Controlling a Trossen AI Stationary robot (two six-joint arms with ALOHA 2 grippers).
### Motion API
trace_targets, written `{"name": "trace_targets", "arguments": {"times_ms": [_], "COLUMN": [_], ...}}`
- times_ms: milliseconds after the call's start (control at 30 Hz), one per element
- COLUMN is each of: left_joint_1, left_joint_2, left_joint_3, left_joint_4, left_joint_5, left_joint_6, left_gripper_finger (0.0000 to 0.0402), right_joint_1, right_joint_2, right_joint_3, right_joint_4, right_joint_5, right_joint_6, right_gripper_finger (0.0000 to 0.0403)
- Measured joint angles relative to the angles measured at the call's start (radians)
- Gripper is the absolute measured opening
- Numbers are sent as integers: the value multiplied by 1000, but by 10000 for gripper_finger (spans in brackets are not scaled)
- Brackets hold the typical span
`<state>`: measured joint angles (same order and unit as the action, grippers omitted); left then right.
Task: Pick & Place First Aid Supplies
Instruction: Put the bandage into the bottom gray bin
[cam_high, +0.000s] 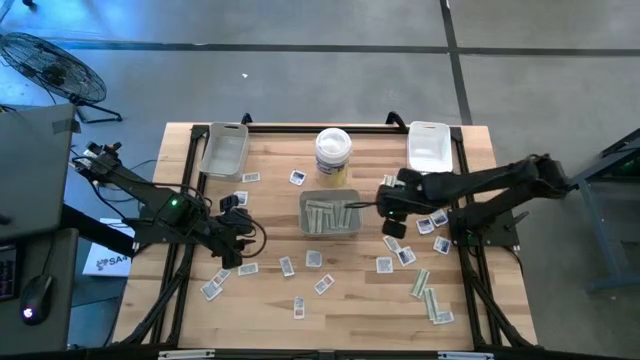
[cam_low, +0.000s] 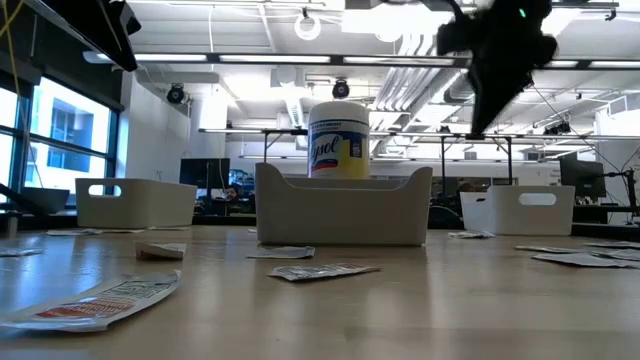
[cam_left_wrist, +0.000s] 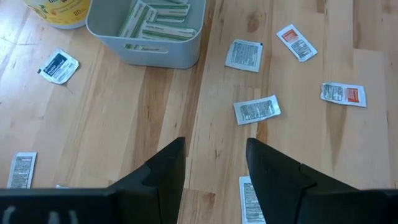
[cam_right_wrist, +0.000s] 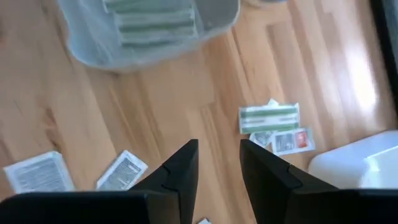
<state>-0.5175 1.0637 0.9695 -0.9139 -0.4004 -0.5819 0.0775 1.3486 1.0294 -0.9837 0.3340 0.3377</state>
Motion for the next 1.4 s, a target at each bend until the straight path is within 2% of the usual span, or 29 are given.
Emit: {"name": "trace_targets", "arguments": {"times_ms": [133, 267, 500, 667, 1167, 1400], "left_joint_1": [0, 0, 0, 0, 0, 0], "left_joint_2": [0, 0, 0, 0, 0, 0], "left_joint_3": [0, 0, 0, 0, 0, 0], "left_joint_4": [0, 0, 0, 0, 0, 0], "left_joint_5": [0, 0, 0, 0, 0, 0], "left_joint_6": [0, 0, 0, 0, 0, 0], "left_gripper_finger": [166, 166, 166, 166, 166, 166], "right_joint_1": [-56, -149, -316, -383, -437, -437], "right_joint_2": [-50, -40, -32, -31, -19, -21], "right_joint_3": [-214, -351, -452, -510, -639, -664], "right_joint_4": [242, 453, 631, 760, 937, 954], "right_joint_5": [0, -15, -138, -216, -296, -274], "right_joint_6": [-137, -237, -321, -388, -425, -425], "right_gripper_finger": [112, 112, 112, 112, 112, 107]}}
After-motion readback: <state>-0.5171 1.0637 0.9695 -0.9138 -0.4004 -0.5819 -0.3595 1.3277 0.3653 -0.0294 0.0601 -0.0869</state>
